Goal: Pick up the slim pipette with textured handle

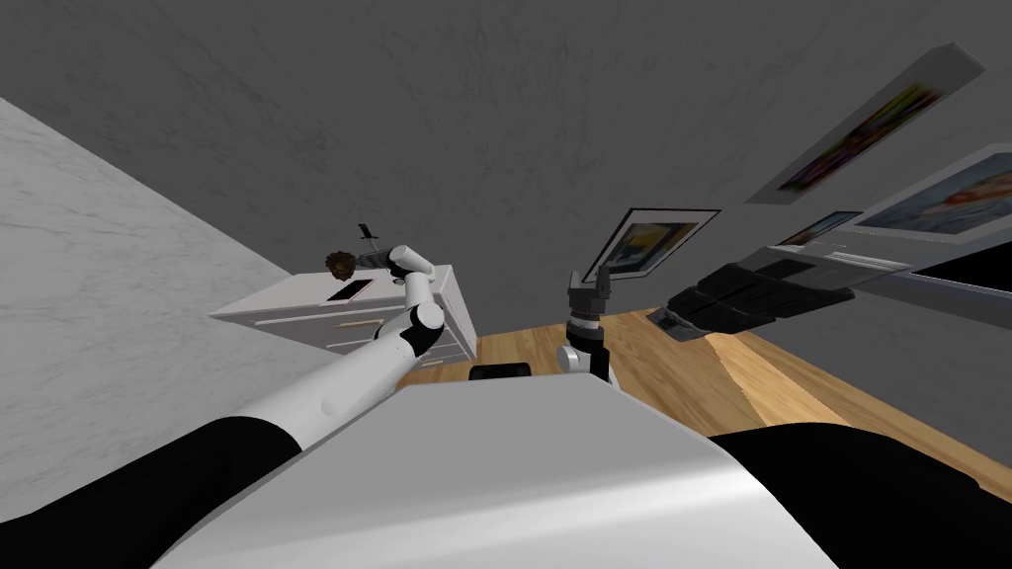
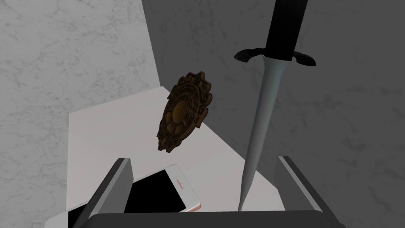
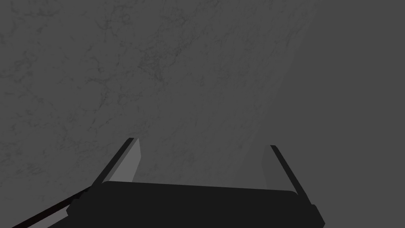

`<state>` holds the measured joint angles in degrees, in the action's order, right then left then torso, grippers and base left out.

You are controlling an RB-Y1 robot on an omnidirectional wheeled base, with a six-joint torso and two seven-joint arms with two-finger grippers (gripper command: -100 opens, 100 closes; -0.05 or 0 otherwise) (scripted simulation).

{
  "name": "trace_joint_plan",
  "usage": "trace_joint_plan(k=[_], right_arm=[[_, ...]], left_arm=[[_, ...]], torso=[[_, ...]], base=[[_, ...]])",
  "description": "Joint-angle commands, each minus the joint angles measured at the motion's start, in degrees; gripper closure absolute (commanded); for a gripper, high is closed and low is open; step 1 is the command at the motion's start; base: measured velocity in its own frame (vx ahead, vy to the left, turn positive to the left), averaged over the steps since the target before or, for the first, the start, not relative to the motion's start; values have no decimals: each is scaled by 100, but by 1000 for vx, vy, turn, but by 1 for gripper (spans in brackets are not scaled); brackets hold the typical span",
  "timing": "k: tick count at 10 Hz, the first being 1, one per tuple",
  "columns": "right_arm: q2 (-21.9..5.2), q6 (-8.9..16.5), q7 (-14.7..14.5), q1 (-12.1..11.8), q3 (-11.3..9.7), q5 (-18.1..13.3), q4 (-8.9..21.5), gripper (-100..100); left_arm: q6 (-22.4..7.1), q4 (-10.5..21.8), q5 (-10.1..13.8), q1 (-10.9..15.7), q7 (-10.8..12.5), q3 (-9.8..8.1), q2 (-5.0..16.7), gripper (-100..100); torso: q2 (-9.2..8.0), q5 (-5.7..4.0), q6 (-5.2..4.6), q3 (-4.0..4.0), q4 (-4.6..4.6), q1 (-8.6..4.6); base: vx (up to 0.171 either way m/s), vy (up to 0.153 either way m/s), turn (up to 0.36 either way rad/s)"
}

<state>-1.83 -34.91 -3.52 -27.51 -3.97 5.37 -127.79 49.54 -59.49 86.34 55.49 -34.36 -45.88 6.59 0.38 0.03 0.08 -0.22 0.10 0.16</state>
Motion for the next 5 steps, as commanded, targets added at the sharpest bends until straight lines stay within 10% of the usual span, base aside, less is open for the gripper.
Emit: trace_joint_plan(k=[1,5], right_arm=[[0,0,0,0,0,0,0,0],[0,0,0,1,0,0,0,0]], left_arm=[[-60,-49,-34,-40,-173,-69,-18,-100],[-239,-189,-129,-165,-636,-263,-159,-100]], torso=[[0,0,0,0,0,0],[-22,1,0,12,-5,4]], base=[[90,15,-27],[63,26,-34]])
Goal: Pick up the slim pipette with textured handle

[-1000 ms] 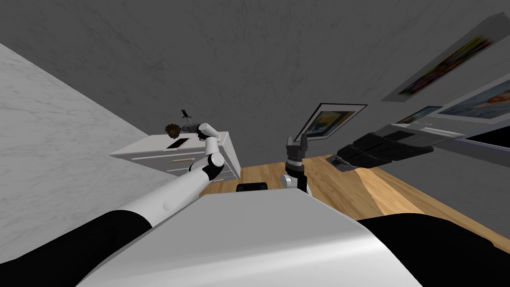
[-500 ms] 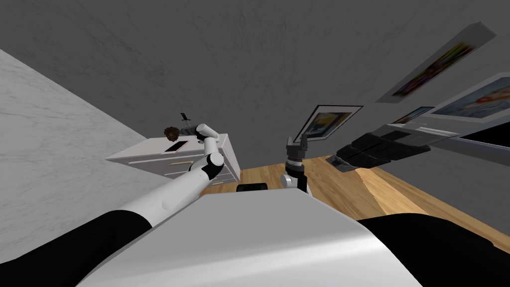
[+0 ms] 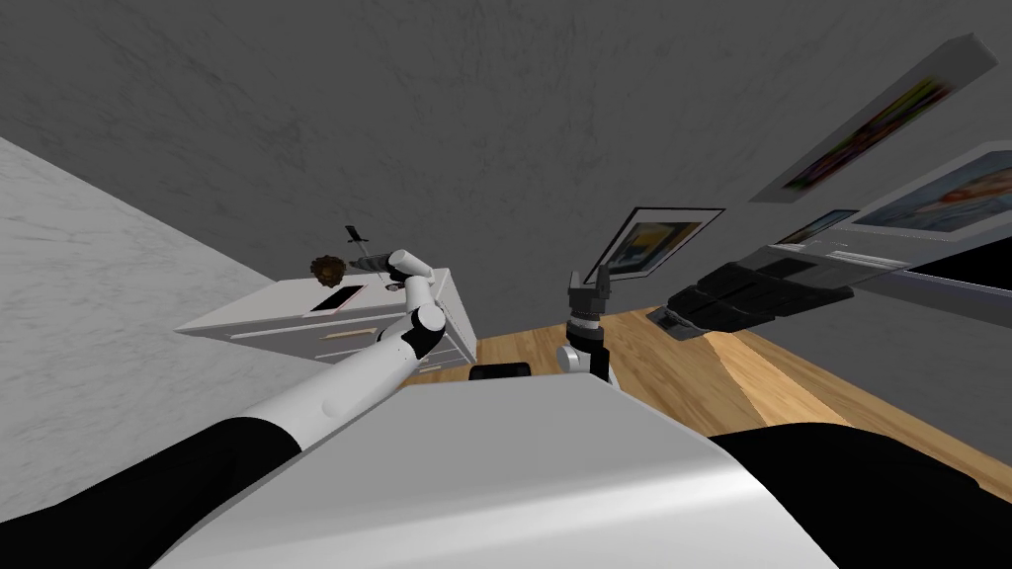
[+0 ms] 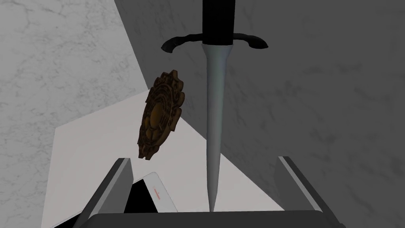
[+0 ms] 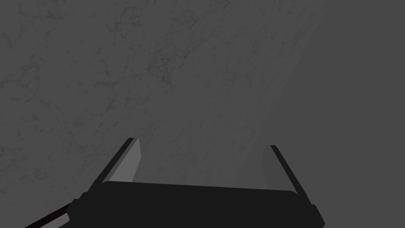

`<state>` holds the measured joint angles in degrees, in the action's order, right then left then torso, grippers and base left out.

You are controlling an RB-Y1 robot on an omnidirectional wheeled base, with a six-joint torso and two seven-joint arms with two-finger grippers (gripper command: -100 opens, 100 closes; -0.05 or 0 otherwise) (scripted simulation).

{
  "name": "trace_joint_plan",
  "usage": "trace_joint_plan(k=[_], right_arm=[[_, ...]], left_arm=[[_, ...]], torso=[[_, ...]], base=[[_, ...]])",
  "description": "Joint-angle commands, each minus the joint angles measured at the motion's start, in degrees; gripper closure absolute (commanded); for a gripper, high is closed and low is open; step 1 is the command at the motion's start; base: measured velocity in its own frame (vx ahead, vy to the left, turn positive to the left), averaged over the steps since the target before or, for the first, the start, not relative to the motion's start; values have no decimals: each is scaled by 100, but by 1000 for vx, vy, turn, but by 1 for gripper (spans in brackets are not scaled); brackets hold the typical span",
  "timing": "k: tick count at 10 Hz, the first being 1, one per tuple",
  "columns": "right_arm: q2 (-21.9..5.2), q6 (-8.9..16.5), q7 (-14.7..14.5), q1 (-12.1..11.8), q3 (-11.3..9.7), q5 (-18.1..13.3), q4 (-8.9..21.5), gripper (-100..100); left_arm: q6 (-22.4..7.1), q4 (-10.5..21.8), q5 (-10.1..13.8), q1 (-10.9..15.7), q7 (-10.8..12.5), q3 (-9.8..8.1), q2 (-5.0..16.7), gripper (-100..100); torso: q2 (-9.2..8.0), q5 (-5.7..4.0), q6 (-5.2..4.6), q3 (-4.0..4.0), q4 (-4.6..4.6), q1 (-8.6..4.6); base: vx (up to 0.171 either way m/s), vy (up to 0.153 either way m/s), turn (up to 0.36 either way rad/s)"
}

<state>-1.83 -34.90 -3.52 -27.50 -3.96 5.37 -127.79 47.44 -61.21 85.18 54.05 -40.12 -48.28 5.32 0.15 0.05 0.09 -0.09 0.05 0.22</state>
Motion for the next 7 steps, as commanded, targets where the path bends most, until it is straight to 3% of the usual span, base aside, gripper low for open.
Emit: trace_joint_plan(k=[1,2,3,4,7], right_arm=[[0,0,0,0,0,0,0,0],[0,0,0,0,0,0,0,0],[0,0,0,1,0,0,0,0],[0,0,0,1,0,0,0,0],[0,0,0,1,0,0,0,0]], left_arm=[[0,0,0,0,0,0,0,-100],[-8,-5,-1,-2,-23,-4,-6,0],[-7,-4,-1,-2,-21,-4,-5,-100],[-8,-4,-1,-2,-21,-4,-5,100],[-8,-4,-1,-2,-21,-4,-5,100]], torso=[[0,0,0,0,0,0],[-10,-1,0,5,-2,-5],[-19,-2,0,11,-4,-10],[-22,-3,0,13,-5,-12],[-25,-3,0,15,-6,-13]], base=[[27,18,-4],[5,3,1],[0,0,0],[0,0,0],[0,0,0]])
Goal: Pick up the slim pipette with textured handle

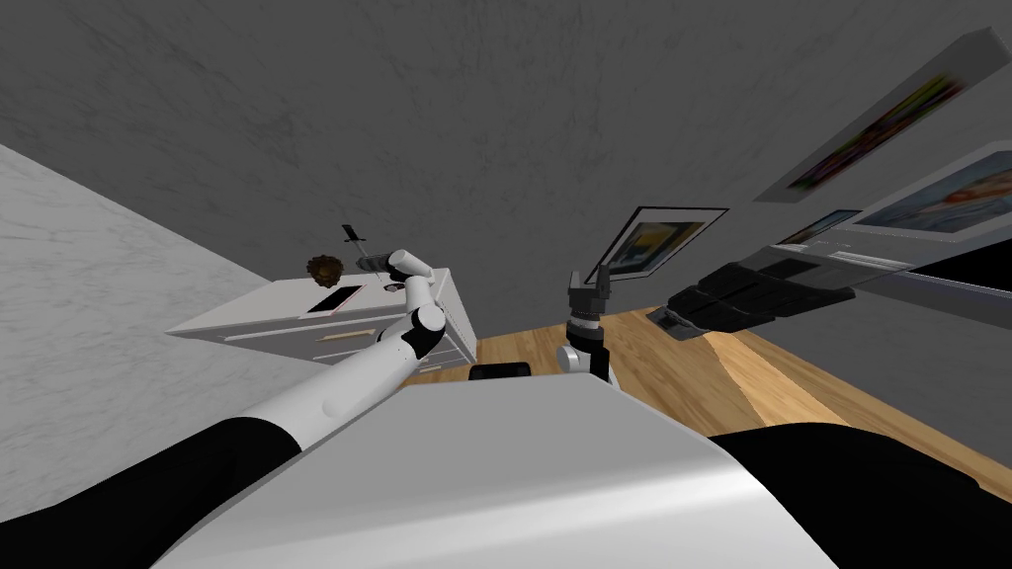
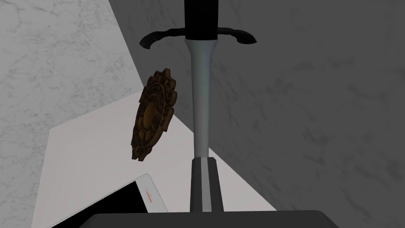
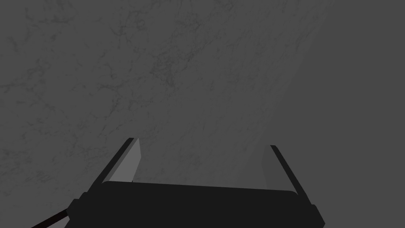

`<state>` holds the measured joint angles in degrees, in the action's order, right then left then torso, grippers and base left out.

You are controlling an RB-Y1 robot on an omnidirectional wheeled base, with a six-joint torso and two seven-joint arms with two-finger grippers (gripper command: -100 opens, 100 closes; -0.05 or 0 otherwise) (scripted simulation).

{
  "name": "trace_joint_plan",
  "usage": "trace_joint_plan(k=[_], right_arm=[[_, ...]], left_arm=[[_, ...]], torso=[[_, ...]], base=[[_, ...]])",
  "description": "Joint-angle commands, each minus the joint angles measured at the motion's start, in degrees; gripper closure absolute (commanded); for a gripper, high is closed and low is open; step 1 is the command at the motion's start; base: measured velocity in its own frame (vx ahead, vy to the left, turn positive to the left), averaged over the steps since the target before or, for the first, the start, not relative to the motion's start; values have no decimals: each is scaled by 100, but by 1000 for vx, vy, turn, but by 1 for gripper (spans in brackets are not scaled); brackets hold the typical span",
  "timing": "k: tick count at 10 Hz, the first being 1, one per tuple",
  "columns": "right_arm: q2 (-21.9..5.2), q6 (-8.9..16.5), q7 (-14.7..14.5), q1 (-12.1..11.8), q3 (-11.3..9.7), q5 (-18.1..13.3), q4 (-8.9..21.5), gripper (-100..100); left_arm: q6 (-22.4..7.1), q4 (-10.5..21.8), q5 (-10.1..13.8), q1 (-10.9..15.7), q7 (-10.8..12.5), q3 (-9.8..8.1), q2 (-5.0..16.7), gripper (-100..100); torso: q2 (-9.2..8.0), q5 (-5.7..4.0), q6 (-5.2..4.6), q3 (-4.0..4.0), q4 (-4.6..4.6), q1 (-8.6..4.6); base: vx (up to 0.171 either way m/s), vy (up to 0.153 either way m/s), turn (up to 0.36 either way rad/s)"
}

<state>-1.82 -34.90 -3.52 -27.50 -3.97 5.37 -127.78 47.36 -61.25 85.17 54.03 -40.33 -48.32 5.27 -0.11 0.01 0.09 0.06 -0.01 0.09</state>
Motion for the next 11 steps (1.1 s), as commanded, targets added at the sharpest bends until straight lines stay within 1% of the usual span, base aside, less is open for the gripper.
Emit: trace_joint_plan(k=[1,2,3,5,8,10,11], right_arm=[[0,0,0,0,0,0,0,0],[0,0,0,0,0,0,0,0],[0,0,0,0,0,0,0,0],[1,0,0,1,-1,0,0,0],[0,0,0,1,0,0,0,0],[0,0,0,1,0,0,0,0],[1,0,0,1,-1,0,0,0]], left_arm=[[0,0,0,0,0,0,0,100],[0,0,0,0,0,0,0,0],[18,-178,24,123,-46,-85,83,-100],[32,-300,47,211,-83,-147,104,-100],[61,-494,97,352,-154,-255,116,-100],[122,-756,199,543,-299,-430,120,-100],[144,-818,235,590,-358,-484,118,-100]], torso=[[0,0,0,0,0,0],[0,0,0,0,0,0],[0,0,0,0,0,0],[-35,-5,-2,21,-8,-18],[-28,-4,-1,17,-7,-12],[-32,-3,-1,18,-7,-14],[-40,-5,-1,24,-10,-19]], base=[[0,0,0],[0,0,0],[-72,-30,-107],[-101,-49,-73],[-63,-30,-48],[-93,-41,-67],[-95,-49,-13]])
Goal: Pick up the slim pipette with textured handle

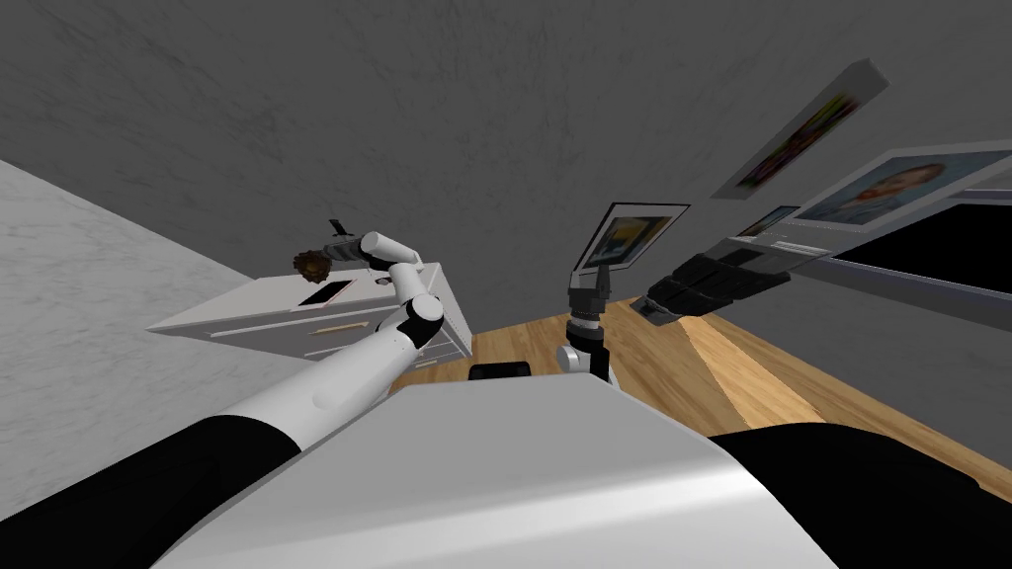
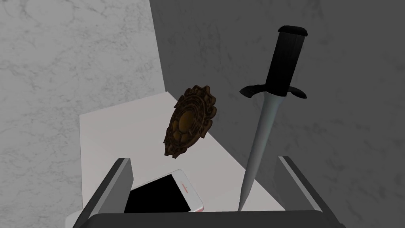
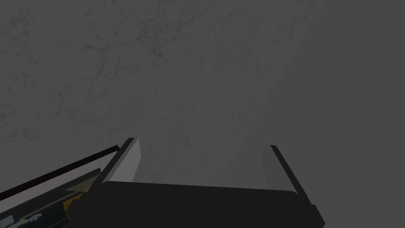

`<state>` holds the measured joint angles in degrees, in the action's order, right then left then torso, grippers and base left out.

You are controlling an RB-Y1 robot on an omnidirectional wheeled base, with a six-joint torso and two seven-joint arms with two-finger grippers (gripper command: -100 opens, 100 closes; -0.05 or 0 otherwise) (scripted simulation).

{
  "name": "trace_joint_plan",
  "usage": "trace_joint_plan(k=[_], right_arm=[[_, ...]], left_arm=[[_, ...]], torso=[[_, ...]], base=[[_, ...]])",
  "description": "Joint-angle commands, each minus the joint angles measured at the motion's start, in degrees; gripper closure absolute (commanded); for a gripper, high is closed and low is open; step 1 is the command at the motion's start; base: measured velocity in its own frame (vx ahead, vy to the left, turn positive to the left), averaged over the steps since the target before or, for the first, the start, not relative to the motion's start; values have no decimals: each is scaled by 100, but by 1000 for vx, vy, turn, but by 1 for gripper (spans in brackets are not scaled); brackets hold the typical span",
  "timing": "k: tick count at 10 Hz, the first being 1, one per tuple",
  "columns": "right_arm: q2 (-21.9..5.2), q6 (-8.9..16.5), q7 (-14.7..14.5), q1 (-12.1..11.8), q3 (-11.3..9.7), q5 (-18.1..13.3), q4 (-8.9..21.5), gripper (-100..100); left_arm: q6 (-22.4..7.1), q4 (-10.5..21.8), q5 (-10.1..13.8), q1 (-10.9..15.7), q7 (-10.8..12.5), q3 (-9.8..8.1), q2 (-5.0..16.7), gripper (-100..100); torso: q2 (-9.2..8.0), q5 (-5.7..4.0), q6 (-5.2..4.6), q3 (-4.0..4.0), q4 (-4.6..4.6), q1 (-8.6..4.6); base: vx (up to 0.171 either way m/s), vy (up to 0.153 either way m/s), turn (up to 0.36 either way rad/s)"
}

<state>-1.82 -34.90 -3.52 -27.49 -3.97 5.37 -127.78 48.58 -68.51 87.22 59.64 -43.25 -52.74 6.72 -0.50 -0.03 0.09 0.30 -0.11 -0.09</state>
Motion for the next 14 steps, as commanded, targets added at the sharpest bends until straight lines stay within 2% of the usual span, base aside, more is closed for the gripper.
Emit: trace_joint_plan(k=[1,3,7,10,11,12,13,14], right_arm=[[0,0,0,0,0,0,0,0],[-1,0,0,-1,1,0,0,0],[-2,0,0,-2,2,0,0,0],[-1,0,0,-2,1,0,0,0],[-1,0,0,-2,1,0,0,0],[-1,0,0,-2,1,0,0,0],[-1,0,0,-1,1,0,0,0],[-1,0,0,-1,1,0,0,0]], left_arm=[[63,-158,85,84,-183,-116,-49,-100],[120,-172,160,134,-360,-155,-26,-100],[211,387,306,120,-679,122,-61,-100],[237,575,366,120,-756,209,-142,-100],[236,556,315,113,-679,199,-118,-100],[245,575,313,114,-666,207,-123,0],[245,573,313,114,-667,206,-122,-100],[245,573,313,114,-667,206,-122,100]], torso=[[0,0,0,0,0,0],[13,5,1,-7,3,20],[68,17,2,-41,17,66],[59,14,1,-36,16,49],[57,11,0,-34,15,39],[50,9,1,-30,13,30],[44,7,1,-27,12,24],[42,6,0,-25,11,21]], base=[[-77,-23,38],[-34,13,32],[59,96,14],[42,73,6],[17,20,-2],[0,0,0],[0,0,0],[0,0,0]])
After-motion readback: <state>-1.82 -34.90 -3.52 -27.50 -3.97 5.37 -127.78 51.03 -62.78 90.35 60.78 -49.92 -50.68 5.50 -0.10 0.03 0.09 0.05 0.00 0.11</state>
